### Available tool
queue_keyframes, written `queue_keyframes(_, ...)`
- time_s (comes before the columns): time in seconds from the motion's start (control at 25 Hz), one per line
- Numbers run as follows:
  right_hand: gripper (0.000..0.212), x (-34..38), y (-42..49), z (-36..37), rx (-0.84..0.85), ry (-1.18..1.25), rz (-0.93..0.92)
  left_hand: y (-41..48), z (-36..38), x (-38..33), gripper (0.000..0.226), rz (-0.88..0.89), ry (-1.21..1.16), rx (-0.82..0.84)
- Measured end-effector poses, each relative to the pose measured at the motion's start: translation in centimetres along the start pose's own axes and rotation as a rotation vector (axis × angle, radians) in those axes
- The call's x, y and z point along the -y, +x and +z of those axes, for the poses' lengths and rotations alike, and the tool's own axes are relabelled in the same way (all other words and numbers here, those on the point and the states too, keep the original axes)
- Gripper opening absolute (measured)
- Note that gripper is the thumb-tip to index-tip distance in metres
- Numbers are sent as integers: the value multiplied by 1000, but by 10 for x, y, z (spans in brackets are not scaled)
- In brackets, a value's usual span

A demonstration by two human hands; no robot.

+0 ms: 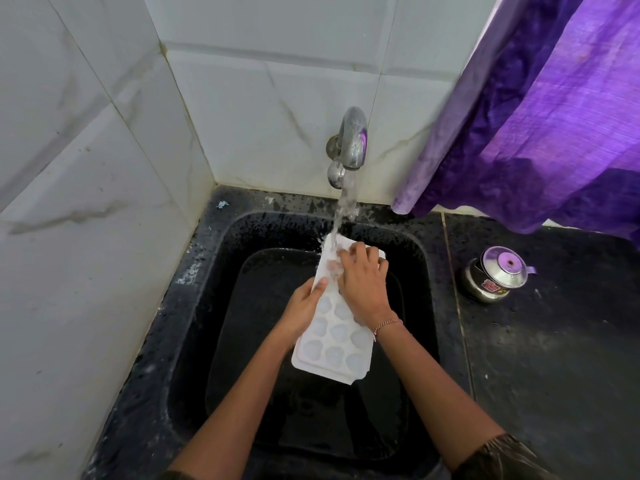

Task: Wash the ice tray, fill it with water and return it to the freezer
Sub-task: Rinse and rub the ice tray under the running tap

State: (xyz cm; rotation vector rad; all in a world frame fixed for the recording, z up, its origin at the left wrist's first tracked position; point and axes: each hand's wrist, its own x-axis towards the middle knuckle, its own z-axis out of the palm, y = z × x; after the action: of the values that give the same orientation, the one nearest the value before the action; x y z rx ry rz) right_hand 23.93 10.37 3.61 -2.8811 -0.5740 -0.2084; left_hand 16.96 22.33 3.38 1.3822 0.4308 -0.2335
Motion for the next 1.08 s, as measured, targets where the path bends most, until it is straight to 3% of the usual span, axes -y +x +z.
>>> queue_keyframes(0.12,34,5,6,2,17,24,29,-8,-3,6,30,20,8,-4)
queue_keyframes(0.64,39,-4,1,3,-3,150,-161,-10,-7,1,34,42,-53,-81)
queue_keyframes(0.84,48,-9,-5,9,-68,48,-2,-10,-11,-2,33,29,-53,-68)
queue_keyframes(1.08,52,-8,0,8,12,137,-9,-16,-15,2,29,18,-63,-70)
